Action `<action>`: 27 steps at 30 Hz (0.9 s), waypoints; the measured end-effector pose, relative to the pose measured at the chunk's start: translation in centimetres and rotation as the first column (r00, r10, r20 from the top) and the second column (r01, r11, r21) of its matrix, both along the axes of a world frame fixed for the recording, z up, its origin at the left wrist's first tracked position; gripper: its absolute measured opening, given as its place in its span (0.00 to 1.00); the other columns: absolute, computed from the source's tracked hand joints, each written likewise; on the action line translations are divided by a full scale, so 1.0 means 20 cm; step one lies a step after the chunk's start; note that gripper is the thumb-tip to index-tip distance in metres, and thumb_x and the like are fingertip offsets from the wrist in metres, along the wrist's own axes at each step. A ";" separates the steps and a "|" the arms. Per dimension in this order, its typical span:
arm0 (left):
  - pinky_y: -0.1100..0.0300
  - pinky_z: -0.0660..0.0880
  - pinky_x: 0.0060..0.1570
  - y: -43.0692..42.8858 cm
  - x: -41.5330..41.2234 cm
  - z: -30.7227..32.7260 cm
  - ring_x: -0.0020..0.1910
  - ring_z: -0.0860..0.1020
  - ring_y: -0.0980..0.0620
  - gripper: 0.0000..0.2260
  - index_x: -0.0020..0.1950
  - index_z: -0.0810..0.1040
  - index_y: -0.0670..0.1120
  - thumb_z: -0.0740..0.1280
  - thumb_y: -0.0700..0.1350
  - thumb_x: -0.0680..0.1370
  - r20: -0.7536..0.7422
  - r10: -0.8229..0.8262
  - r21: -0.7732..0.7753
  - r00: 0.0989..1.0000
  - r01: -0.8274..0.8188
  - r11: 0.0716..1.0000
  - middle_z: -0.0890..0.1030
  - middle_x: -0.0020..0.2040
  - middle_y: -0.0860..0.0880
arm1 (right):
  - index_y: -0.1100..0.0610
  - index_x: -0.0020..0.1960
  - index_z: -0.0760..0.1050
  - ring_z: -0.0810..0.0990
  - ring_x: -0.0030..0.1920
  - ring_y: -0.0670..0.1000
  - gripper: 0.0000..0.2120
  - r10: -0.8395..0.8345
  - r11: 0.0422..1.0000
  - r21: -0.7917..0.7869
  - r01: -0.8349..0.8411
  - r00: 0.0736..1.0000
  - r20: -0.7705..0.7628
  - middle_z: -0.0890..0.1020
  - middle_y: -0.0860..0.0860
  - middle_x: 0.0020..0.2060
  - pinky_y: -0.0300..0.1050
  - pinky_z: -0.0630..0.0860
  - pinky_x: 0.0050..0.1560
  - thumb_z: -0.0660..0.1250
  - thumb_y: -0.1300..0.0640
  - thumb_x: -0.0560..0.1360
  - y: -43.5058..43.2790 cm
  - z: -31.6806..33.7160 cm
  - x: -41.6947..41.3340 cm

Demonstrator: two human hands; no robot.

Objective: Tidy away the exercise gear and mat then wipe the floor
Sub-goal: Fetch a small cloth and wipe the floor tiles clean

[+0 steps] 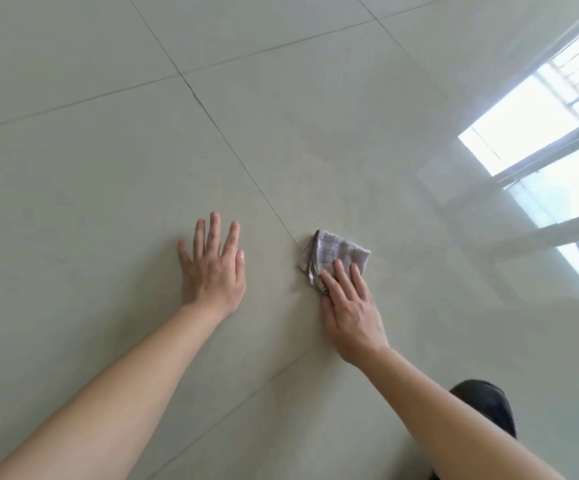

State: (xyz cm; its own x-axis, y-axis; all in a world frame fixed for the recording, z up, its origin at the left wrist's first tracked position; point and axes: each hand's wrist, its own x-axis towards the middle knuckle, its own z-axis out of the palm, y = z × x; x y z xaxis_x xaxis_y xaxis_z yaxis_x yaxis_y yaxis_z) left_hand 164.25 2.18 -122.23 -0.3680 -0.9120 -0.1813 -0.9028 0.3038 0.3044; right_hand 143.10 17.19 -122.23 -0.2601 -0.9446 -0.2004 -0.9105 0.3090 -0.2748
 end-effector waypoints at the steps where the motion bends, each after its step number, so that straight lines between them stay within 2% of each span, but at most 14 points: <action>1: 0.36 0.52 0.71 0.04 -0.04 0.00 0.78 0.54 0.41 0.26 0.78 0.61 0.50 0.49 0.52 0.80 0.015 -0.026 0.021 1.000 0.026 0.999 0.54 0.80 0.44 | 0.51 0.78 0.63 0.48 0.81 0.57 0.24 0.071 0.997 0.001 -0.071 0.997 0.003 0.57 0.51 0.80 0.53 0.51 0.79 0.53 0.49 0.83 0.07 -0.01 0.07; 4: 0.36 0.49 0.72 0.13 -0.13 -0.01 0.79 0.48 0.42 0.25 0.79 0.57 0.52 0.52 0.48 0.81 0.101 -0.104 0.067 0.989 0.098 0.993 0.48 0.81 0.45 | 0.48 0.78 0.63 0.49 0.81 0.55 0.22 0.248 0.968 0.022 -0.250 0.968 0.045 0.57 0.50 0.80 0.50 0.48 0.79 0.54 0.50 0.84 0.17 -0.02 0.13; 7: 0.38 0.46 0.74 0.15 -0.18 0.01 0.79 0.43 0.45 0.26 0.80 0.53 0.53 0.53 0.48 0.82 0.139 -0.110 0.137 0.984 0.091 0.986 0.45 0.81 0.48 | 0.47 0.75 0.66 0.52 0.80 0.52 0.20 0.422 0.907 -0.007 -0.422 0.906 0.011 0.59 0.48 0.79 0.49 0.50 0.79 0.52 0.52 0.84 0.09 -0.02 -0.12; 8: 0.38 0.46 0.75 0.14 -0.18 0.03 0.79 0.43 0.46 0.25 0.80 0.52 0.54 0.52 0.48 0.82 0.139 -0.101 0.155 0.985 0.079 0.985 0.45 0.81 0.49 | 0.47 0.75 0.67 0.53 0.80 0.52 0.21 0.424 0.906 0.000 -0.424 0.906 -0.009 0.59 0.48 0.79 0.50 0.51 0.79 0.52 0.53 0.83 0.07 -0.03 -0.23; 10: 0.39 0.46 0.75 0.15 -0.18 0.05 0.79 0.42 0.47 0.25 0.80 0.52 0.54 0.52 0.48 0.82 0.132 -0.088 0.176 0.987 0.064 0.982 0.44 0.81 0.50 | 0.48 0.75 0.67 0.53 0.80 0.52 0.21 0.258 0.966 -0.001 -0.259 0.965 -0.042 0.58 0.48 0.79 0.53 0.54 0.78 0.57 0.57 0.82 0.04 -0.03 -0.44; 12: 0.40 0.46 0.75 0.14 -0.19 0.06 0.79 0.42 0.48 0.25 0.80 0.52 0.55 0.52 0.47 0.82 0.119 -0.060 0.197 0.991 0.035 0.980 0.45 0.81 0.52 | 0.49 0.74 0.68 0.53 0.80 0.53 0.21 0.003 0.999 -0.042 -0.005 0.998 -0.065 0.58 0.50 0.80 0.51 0.52 0.79 0.57 0.57 0.82 -0.02 -0.03 -0.61; 15: 0.42 0.53 0.74 0.12 -0.20 0.05 0.79 0.51 0.49 0.25 0.78 0.61 0.56 0.56 0.45 0.80 0.110 -0.018 0.149 0.994 0.002 0.989 0.54 0.80 0.53 | 0.54 0.75 0.66 0.49 0.81 0.53 0.22 -0.356 0.934 -0.038 0.356 0.934 0.028 0.55 0.53 0.80 0.48 0.46 0.80 0.52 0.55 0.81 -0.16 -0.03 -0.60; 17: 0.46 0.60 0.71 0.10 -0.21 0.07 0.77 0.59 0.50 0.25 0.74 0.69 0.56 0.55 0.45 0.77 0.076 0.041 0.108 0.996 -0.049 0.993 0.63 0.78 0.53 | 0.58 0.75 0.63 0.46 0.81 0.54 0.24 -0.464 0.884 -0.003 0.467 0.879 0.108 0.53 0.55 0.81 0.50 0.42 0.80 0.55 0.54 0.80 -0.22 -0.01 -0.44; 18: 0.48 0.62 0.70 0.09 -0.21 0.09 0.75 0.63 0.50 0.27 0.71 0.73 0.55 0.53 0.45 0.74 0.045 0.083 0.104 0.996 -0.087 0.991 0.66 0.76 0.54 | 0.60 0.73 0.64 0.45 0.81 0.55 0.24 -0.405 0.911 -0.020 0.411 0.903 0.144 0.54 0.56 0.80 0.50 0.42 0.80 0.56 0.51 0.80 -0.23 -0.01 -0.33; 20: 0.52 0.66 0.69 0.06 -0.22 0.11 0.72 0.69 0.51 0.29 0.67 0.77 0.53 0.51 0.44 0.69 -0.013 0.145 0.096 0.989 -0.143 0.985 0.72 0.72 0.53 | 0.60 0.66 0.72 0.51 0.80 0.57 0.22 -0.090 0.991 -0.080 0.105 0.982 0.167 0.61 0.56 0.79 0.51 0.47 0.80 0.59 0.46 0.80 -0.18 0.01 -0.11; 22: 0.55 0.67 0.69 0.05 -0.22 0.11 0.71 0.71 0.51 0.26 0.66 0.79 0.50 0.54 0.42 0.71 -0.027 0.173 0.079 0.985 -0.170 0.982 0.74 0.71 0.53 | 0.59 0.58 0.76 0.60 0.78 0.57 0.22 0.237 0.969 -0.106 -0.225 0.963 0.127 0.69 0.55 0.75 0.51 0.55 0.79 0.60 0.41 0.79 -0.11 -0.01 -0.02; 23: 0.56 0.67 0.69 0.04 -0.23 0.11 0.71 0.71 0.52 0.24 0.66 0.79 0.50 0.57 0.39 0.73 -0.023 0.181 0.074 0.983 -0.179 0.981 0.74 0.71 0.53 | 0.58 0.55 0.77 0.63 0.77 0.57 0.21 0.332 0.940 -0.127 -0.316 0.934 0.130 0.72 0.54 0.73 0.51 0.59 0.78 0.61 0.41 0.78 -0.12 -0.02 -0.06; 25: 0.56 0.66 0.69 0.05 -0.25 0.11 0.72 0.70 0.52 0.23 0.67 0.78 0.50 0.59 0.34 0.74 -0.006 0.199 0.075 0.980 -0.198 0.977 0.73 0.72 0.54 | 0.56 0.50 0.77 0.68 0.75 0.55 0.15 0.455 0.887 -0.168 -0.430 0.878 0.151 0.75 0.52 0.70 0.51 0.64 0.75 0.63 0.43 0.78 -0.20 -0.01 -0.24; 27: 0.56 0.65 0.70 0.05 -0.27 0.11 0.72 0.68 0.52 0.24 0.67 0.77 0.49 0.59 0.33 0.75 0.002 0.221 0.089 0.975 -0.221 0.971 0.72 0.72 0.54 | 0.53 0.46 0.76 0.77 0.66 0.56 0.08 0.464 0.881 -0.176 -0.440 0.875 0.135 0.80 0.52 0.64 0.49 0.71 0.66 0.65 0.48 0.77 -0.31 0.01 -0.47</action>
